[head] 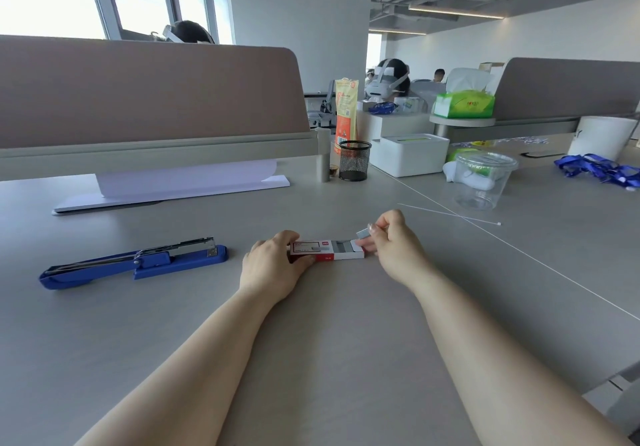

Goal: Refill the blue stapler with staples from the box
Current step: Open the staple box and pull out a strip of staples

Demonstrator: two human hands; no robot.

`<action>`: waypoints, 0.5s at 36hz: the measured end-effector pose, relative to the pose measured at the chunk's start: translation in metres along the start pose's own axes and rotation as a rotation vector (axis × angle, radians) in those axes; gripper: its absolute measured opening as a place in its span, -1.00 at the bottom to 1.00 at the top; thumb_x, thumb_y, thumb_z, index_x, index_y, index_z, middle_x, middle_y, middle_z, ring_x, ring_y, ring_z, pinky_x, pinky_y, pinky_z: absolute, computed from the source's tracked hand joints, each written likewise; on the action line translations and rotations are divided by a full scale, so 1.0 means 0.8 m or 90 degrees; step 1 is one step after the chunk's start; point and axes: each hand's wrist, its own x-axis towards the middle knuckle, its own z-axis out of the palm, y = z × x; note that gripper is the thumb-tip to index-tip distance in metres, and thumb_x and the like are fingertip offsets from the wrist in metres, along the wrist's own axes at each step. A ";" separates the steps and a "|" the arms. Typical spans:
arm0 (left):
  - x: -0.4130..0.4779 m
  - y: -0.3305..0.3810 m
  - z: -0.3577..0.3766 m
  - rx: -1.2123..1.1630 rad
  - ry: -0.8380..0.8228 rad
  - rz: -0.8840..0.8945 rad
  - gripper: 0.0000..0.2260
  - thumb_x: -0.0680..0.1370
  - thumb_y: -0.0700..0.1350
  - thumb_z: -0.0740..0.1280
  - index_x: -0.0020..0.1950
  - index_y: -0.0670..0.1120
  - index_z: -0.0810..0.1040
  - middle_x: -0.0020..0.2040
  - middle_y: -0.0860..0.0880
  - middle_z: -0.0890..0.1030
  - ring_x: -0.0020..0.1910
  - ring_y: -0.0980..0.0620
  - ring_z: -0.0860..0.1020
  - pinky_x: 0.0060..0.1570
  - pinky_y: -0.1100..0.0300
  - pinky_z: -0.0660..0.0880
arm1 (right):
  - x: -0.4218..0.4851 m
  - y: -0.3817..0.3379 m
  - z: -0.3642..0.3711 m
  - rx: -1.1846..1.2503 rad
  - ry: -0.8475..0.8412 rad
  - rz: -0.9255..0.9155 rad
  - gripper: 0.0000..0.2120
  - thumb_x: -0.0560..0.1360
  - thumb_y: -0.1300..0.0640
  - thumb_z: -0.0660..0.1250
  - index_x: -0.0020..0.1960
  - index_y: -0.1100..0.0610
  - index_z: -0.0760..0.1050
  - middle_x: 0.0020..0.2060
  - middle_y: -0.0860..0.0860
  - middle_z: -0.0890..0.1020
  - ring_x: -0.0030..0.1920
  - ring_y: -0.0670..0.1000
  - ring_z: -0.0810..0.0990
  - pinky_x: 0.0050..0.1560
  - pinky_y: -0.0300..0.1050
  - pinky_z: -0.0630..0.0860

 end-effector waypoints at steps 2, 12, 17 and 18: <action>0.000 0.000 0.000 0.001 -0.001 -0.001 -0.56 0.44 0.18 0.34 0.27 0.06 0.43 0.15 0.00 0.60 0.16 -0.09 0.48 0.13 0.04 0.42 | 0.000 0.001 0.001 0.003 -0.008 -0.003 -0.79 0.58 0.09 0.07 -0.22 -0.04 0.17 -0.28 -0.09 0.66 -0.09 0.03 0.66 0.11 0.21 0.52; 0.003 -0.003 0.003 -0.020 -0.002 -0.003 -0.55 0.38 0.23 0.37 0.20 0.08 0.47 0.11 0.01 0.62 0.12 -0.04 0.51 0.10 0.05 0.46 | -0.011 -0.015 0.017 0.047 -0.068 -0.041 -0.77 0.59 0.15 0.07 -0.22 -0.03 0.17 -0.20 0.03 0.67 -0.06 0.09 0.67 0.16 0.21 0.52; 0.002 0.000 0.003 -0.011 -0.003 0.004 -0.56 0.39 0.23 0.36 0.18 0.07 0.48 0.09 0.02 0.63 0.11 -0.05 0.50 0.08 0.05 0.46 | -0.014 -0.021 0.022 0.094 -0.085 -0.052 -0.78 0.60 0.19 0.05 -0.21 0.01 0.18 -0.13 0.15 0.63 -0.09 0.12 0.65 0.03 -0.05 0.56; 0.002 0.000 0.003 -0.012 -0.003 0.002 -0.56 0.38 0.23 0.36 0.18 0.07 0.48 0.09 0.02 0.63 0.11 -0.05 0.50 0.08 0.05 0.46 | -0.014 -0.021 0.022 0.102 -0.086 -0.050 -0.78 0.60 0.19 0.05 -0.21 0.02 0.18 -0.14 0.14 0.63 -0.09 0.11 0.66 0.00 -0.08 0.56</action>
